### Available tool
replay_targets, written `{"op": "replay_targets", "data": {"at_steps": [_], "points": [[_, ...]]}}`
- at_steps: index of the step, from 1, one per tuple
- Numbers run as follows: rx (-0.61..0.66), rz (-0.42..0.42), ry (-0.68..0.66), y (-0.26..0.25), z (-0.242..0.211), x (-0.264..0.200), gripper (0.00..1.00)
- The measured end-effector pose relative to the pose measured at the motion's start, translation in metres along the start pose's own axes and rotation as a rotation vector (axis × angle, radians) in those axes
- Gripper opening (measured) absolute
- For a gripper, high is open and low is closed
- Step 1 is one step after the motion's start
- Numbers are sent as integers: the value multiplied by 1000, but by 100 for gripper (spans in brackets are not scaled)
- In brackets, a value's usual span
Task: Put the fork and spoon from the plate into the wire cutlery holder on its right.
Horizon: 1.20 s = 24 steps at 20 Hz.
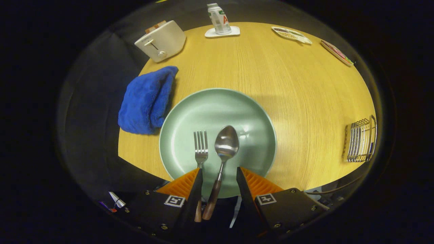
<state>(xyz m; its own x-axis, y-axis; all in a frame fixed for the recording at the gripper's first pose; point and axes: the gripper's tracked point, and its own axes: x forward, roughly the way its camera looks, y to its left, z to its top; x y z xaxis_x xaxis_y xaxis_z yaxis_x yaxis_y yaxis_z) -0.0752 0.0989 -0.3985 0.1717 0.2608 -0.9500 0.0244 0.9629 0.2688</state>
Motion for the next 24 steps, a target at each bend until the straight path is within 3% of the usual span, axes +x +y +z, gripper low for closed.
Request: {"op": "replay_targets", "data": {"at_steps": [6, 8, 11, 13, 24], "points": [[57, 5, 63, 1, -8, 23, 62], [91, 30, 80, 2, -9, 24, 19], [123, 32, 68, 2, -8, 27, 19], [107, 7, 43, -4, -3, 21, 1], [83, 37, -93, -6, 26, -18, 1]]}}
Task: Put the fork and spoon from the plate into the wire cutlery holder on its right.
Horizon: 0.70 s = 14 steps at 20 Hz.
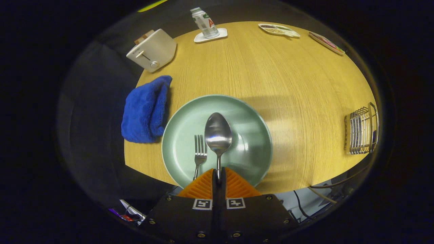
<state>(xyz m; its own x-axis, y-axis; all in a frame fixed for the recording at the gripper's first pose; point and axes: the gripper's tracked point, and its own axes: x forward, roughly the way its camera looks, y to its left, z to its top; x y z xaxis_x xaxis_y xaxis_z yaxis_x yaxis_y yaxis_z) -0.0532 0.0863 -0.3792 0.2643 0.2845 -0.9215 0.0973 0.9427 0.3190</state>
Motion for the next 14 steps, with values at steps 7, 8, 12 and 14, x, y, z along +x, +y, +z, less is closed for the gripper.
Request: {"op": "replay_targets", "data": {"at_steps": [7, 8, 12, 14], "points": [[76, -26, -142, -37, 32, -40, 1], [93, -34, -159, -43, 33, -45, 1], [193, -64, -229, -86, 35, -72, 1], [241, -92, -265, -109, 37, -84, 1]]}}
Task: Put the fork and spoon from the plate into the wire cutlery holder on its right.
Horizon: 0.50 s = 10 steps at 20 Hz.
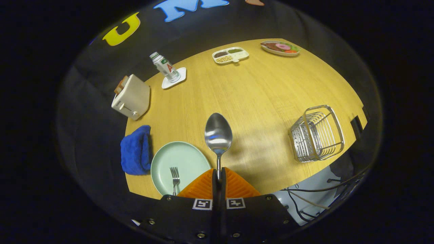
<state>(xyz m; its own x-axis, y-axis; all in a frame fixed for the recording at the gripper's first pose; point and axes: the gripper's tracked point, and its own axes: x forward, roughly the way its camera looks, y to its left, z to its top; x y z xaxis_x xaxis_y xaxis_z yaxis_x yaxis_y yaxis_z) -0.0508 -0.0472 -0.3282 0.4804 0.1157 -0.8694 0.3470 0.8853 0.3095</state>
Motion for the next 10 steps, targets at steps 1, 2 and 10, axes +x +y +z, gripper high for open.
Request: {"op": "replay_targets", "data": {"at_steps": [1, 2, 10], "points": [[24, -16, -18, -12, 4, -5, 1], [51, -30, -35, -24, 9, -11, 1], [242, -153, -45, -129, 15, -43, 1]]}}
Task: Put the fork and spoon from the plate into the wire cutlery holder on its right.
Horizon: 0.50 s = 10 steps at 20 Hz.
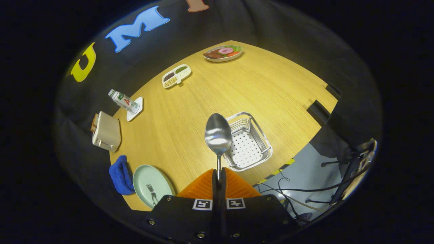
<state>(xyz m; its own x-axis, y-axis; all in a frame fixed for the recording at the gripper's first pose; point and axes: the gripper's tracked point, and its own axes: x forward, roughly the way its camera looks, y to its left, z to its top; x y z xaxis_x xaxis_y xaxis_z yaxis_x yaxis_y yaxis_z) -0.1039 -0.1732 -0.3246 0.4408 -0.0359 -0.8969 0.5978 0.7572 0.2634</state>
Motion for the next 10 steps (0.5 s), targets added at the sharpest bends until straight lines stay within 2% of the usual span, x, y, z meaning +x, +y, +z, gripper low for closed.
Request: {"op": "replay_targets", "data": {"at_steps": [3, 10], "points": [[5, -28, 56, -23, -5, 4, 1], [-18, -16, 140, -26, -3, 6, 1]]}}
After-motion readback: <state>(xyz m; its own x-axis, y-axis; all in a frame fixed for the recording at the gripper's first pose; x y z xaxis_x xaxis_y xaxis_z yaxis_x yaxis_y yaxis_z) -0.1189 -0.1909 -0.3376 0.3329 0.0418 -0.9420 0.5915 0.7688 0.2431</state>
